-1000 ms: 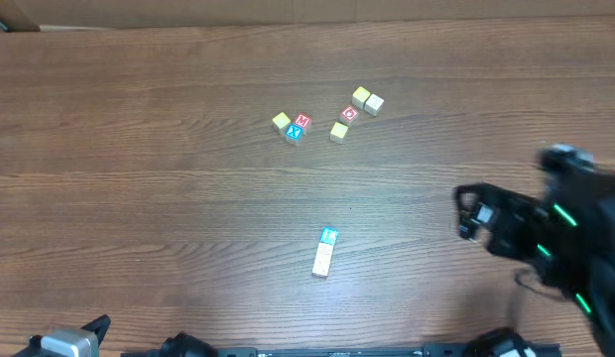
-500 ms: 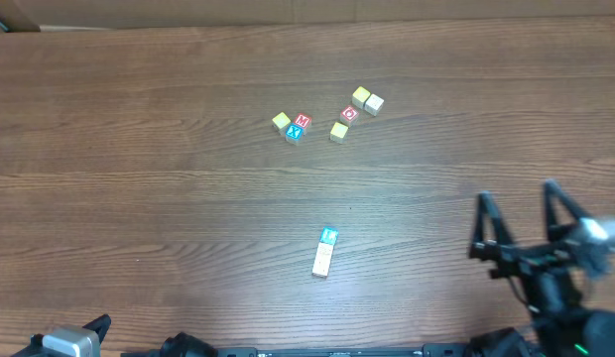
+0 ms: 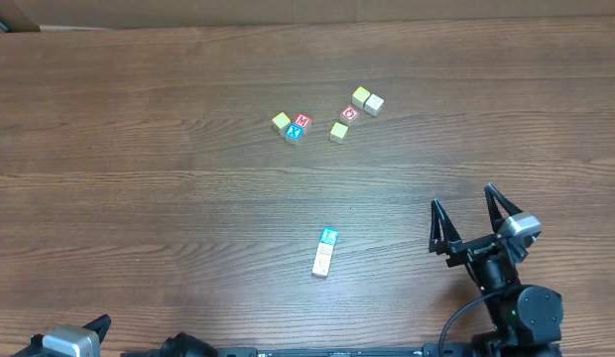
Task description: Flip 5 blocks
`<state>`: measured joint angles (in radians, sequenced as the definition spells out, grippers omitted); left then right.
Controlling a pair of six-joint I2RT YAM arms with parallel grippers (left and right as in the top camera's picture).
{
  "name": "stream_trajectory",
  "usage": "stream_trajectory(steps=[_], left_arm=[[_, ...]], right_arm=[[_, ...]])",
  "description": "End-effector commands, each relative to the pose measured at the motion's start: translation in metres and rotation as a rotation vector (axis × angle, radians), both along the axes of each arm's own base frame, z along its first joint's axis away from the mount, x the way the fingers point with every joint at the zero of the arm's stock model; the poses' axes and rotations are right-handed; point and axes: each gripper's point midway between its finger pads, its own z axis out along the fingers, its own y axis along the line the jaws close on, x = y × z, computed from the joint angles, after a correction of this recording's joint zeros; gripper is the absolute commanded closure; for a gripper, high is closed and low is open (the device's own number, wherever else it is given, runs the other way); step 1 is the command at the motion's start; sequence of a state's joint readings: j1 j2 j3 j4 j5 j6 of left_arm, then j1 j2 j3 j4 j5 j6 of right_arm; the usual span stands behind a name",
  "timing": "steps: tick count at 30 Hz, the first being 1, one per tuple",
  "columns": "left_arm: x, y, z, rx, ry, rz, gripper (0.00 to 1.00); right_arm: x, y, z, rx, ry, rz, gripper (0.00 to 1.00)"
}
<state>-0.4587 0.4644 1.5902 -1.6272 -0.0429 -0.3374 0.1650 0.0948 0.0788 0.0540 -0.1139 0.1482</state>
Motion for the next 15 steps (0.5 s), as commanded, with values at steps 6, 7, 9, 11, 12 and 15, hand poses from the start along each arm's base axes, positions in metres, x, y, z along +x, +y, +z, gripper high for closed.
stream_trajectory(steps=[6,7,9,11,12,15], left_arm=[[-0.001,0.003,0.002,-0.005,-0.014,0.009,0.0],[-0.001,0.003,0.002,-0.005,-0.014,0.009,0.0],[-0.001,0.003,0.002,-0.005,-0.013,0.009,0.0],[-0.001,0.003,0.002,-0.005,-0.014,0.009,0.0],[-0.001,0.003,0.002,-0.005,-0.013,0.009,0.0],[-0.001,0.003,0.002,-0.005,-0.014,0.009,0.0]], right_arm=[[-0.001,-0.005,-0.023,-0.026,0.009,-0.025,0.0],[0.0,-0.006,-0.026,-0.028,0.019,-0.029,0.0],[0.0,-0.006,-0.033,-0.033,0.051,-0.031,0.0],[0.0,-0.006,-0.047,-0.042,0.106,-0.028,0.0],[0.0,-0.006,-0.046,-0.044,0.101,-0.029,0.0],[0.0,-0.007,-0.046,-0.067,0.094,-0.033,0.0]])
